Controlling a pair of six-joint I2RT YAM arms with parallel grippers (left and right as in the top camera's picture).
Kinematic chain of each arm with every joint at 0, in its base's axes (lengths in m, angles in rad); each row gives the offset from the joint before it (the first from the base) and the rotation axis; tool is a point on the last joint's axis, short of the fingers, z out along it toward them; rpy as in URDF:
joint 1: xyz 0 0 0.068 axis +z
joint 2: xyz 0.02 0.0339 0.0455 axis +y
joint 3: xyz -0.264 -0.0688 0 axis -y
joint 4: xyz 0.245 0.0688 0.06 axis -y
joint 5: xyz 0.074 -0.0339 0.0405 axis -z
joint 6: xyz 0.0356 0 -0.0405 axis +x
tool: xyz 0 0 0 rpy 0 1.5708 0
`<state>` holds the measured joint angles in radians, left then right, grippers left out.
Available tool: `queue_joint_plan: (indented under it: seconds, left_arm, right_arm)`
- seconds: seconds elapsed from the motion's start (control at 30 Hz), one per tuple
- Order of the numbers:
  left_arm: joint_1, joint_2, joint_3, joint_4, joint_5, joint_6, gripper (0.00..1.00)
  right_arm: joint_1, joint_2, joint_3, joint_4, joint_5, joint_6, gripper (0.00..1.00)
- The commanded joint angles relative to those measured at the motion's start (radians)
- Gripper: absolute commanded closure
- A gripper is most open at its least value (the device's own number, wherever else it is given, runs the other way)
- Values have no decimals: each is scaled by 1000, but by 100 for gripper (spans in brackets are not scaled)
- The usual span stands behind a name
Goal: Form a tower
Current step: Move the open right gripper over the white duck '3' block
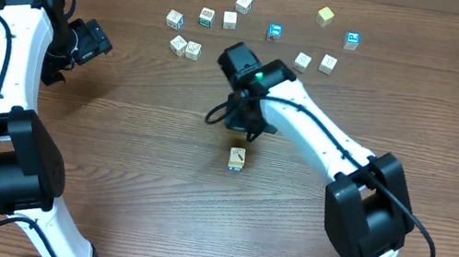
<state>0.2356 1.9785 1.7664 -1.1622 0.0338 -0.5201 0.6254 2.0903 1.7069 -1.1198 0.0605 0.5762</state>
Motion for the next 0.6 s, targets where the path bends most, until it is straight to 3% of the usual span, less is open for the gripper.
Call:
queue_joint_plan:
  seconds: [0.0,0.57]
  left_arm:
    - [-7,-23,19,0,0,12,0]
    - [-7,-23,19,0,0,12,1]
  right_arm:
    - [-32,-1,-5,-15,-77,11,94]
    - [-2,-1,-6,-91,-100,26,92]
